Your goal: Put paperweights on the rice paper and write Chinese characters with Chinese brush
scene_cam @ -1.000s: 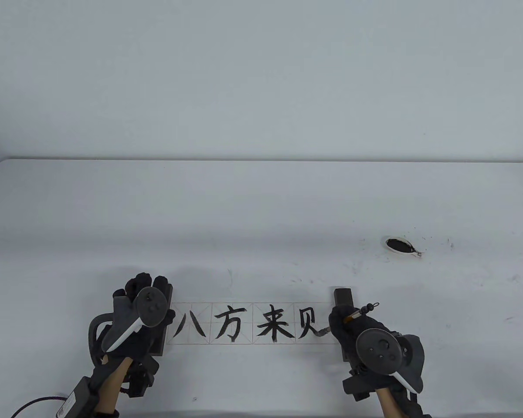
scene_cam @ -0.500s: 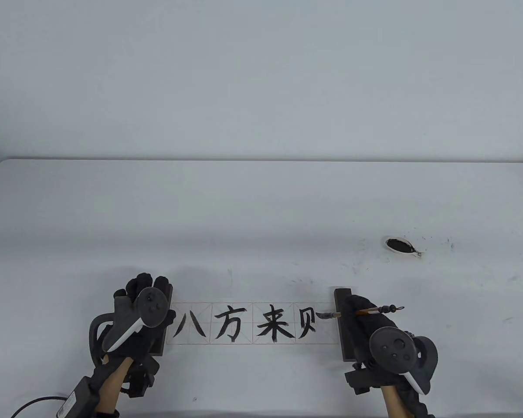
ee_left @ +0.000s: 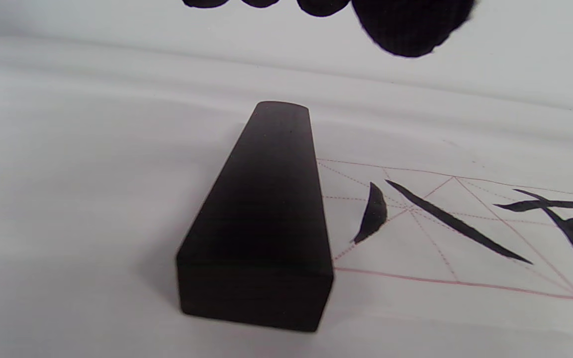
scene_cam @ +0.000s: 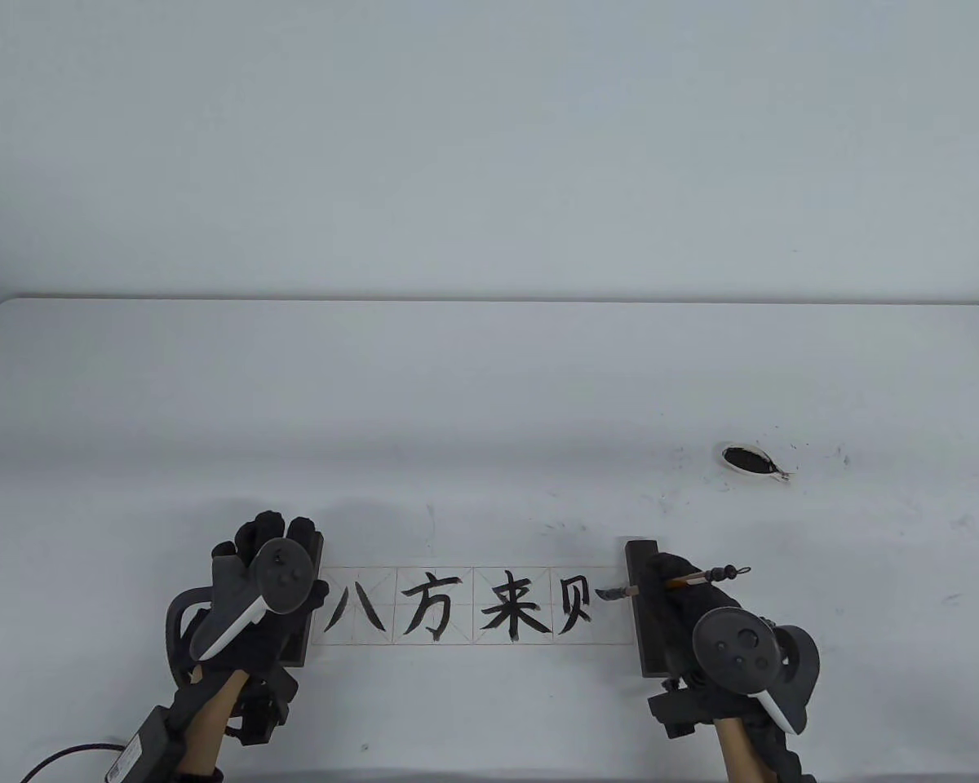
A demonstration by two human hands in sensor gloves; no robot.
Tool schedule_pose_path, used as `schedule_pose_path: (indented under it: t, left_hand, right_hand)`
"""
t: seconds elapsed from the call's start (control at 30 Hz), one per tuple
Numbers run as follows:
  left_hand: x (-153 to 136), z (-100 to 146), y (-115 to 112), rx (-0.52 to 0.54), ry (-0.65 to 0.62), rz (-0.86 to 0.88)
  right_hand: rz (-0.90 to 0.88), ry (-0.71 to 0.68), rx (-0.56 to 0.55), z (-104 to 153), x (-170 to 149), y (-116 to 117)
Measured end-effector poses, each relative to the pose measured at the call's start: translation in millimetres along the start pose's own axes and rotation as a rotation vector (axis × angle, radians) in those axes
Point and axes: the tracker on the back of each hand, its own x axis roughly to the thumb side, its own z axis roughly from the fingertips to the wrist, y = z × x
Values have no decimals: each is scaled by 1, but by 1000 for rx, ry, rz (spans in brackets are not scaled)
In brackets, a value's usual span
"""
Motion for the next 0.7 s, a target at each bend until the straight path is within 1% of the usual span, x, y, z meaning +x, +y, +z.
schedule_pose_path:
  t: [0.17, 0.43, 0.57, 0.7]
  left_hand:
    - [0, 0, 0, -1, -1, -1]
    - [0, 0, -1, -4, -2, -3]
    - [0, -1, -1, -5, -2, -4]
    - [0, -1, -1, -6, 0, -2]
  right_hand:
    - [-23, -18, 51, -1, 1, 5]
    - [3, -13, 60, -1, 2, 5]
    - [30, -3, 44, -1, 2, 4]
    - [107, 17, -3, 0, 2, 1]
